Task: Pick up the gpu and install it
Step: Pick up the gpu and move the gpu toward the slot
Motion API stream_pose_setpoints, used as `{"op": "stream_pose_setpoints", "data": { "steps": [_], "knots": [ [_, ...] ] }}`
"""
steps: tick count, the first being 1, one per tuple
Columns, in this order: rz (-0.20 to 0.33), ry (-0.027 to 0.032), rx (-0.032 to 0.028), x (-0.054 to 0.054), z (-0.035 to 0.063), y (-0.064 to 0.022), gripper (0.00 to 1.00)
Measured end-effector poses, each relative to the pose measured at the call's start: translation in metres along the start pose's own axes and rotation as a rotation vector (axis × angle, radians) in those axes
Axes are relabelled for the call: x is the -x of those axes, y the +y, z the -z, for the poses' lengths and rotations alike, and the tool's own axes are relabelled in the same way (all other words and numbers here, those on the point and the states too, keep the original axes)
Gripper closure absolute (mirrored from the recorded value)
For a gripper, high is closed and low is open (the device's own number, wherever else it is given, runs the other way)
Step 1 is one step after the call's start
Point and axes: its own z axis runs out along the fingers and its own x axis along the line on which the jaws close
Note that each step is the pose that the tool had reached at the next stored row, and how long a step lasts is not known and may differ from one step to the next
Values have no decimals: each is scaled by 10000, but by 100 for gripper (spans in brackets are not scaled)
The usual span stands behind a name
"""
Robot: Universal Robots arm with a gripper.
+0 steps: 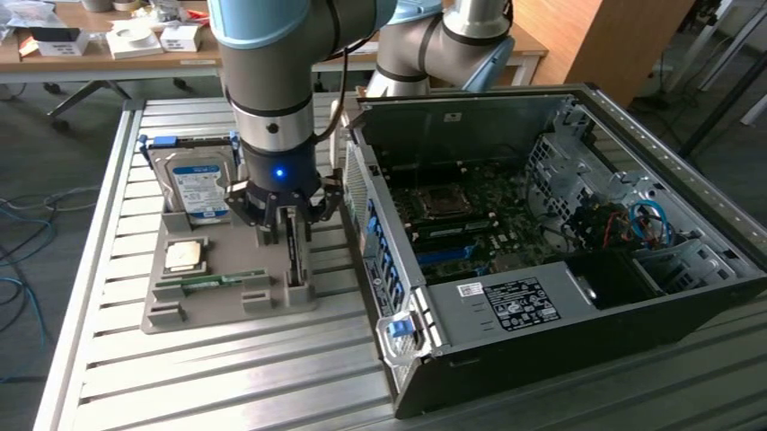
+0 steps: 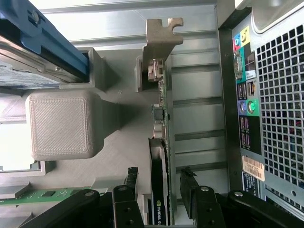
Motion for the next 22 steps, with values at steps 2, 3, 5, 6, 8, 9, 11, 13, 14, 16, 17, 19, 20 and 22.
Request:
{"op": "stream_pose_setpoints", "data": {
  "steps": [2,3,5,6,8,9,11,13,14,16,17,19,20,22],
  "knots": [
    [0,0,-2,0,-1,0,51],
    [0,-2,0,0,-2,0,51],
    [0,-2,0,0,-2,0,51],
    [0,-2,1,0,-2,0,51],
    [0,-2,0,0,-2,0,51],
    [0,-2,1,0,-2,0,51],
    [0,-2,0,0,-2,0,51],
    [0,-2,0,0,-2,0,51],
    [0,-2,0,0,-2,0,53],
    [0,-2,1,0,-2,0,59],
    [0,-2,0,0,-2,0,59],
    [0,-2,0,0,-2,0,66],
    [0,-2,0,0,-2,0,66],
    [0,-2,0,0,-2,0,66]
  ]
}}
